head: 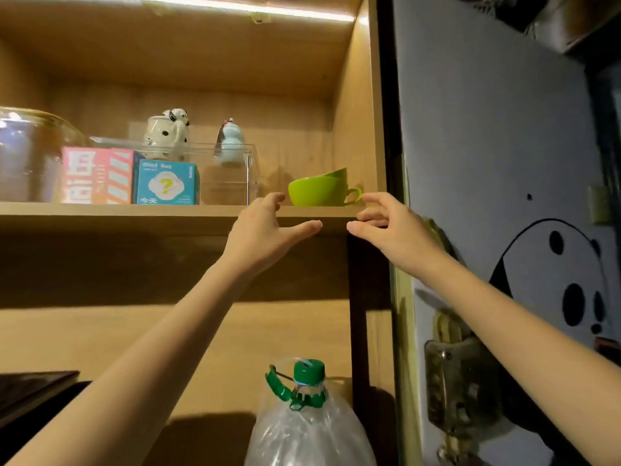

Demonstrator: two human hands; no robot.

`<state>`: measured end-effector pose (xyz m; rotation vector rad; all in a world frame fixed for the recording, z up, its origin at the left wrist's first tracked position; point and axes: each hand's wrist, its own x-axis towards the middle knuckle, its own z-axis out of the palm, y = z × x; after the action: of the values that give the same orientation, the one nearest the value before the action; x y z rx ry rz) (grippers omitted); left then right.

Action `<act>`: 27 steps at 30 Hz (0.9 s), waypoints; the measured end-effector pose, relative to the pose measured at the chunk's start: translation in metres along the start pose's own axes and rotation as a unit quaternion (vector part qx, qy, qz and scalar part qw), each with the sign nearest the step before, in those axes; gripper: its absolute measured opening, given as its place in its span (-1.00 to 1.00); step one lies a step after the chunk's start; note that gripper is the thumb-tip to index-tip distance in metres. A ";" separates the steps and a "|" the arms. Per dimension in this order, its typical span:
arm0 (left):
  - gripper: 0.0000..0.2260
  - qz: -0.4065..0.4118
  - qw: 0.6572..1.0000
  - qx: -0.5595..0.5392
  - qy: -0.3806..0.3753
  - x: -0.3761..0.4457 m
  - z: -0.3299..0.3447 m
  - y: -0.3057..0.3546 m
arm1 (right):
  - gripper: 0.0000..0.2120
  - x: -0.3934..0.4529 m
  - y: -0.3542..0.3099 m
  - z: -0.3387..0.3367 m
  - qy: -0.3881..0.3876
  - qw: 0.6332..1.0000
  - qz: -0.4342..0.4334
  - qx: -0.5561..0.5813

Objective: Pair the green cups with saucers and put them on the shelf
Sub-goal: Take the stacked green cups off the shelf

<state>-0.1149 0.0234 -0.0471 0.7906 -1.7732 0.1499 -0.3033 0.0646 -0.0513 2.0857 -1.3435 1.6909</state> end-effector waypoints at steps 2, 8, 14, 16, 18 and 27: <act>-0.29 0.010 1.000 0.029 -0.007 0.016 0.005 -0.001 | -0.46 0.018 0.002 -0.005 0.005 1.000 0.001 0.002; -0.25 -0.024 0.994 0.104 0.006 0.054 0.020 -0.021 | -0.42 0.065 0.013 -0.010 0.023 1.000 0.006 0.012; -0.24 -0.063 0.989 0.122 -0.056 0.083 0.021 -0.027 | -0.39 0.094 0.021 0.010 -0.012 1.000 0.014 0.008; -0.37 -0.083 0.989 0.099 -0.078 0.094 0.022 -0.023 | -0.36 0.102 0.025 0.018 -0.019 0.999 0.005 -0.029; -0.58 -0.089 0.987 0.060 -0.118 0.103 0.024 -0.018 | -0.34 0.107 0.029 0.022 -0.021 0.999 0.003 -0.042; -0.40 -0.204 0.964 -0.037 -0.167 0.124 0.026 -0.019 | -0.37 0.121 0.037 0.030 -0.032 0.998 0.013 -0.046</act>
<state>-0.1424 -0.0576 0.0485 1.1598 -1.8696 -0.3406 -0.3107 -0.0403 0.0245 2.0975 -1.4437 1.5510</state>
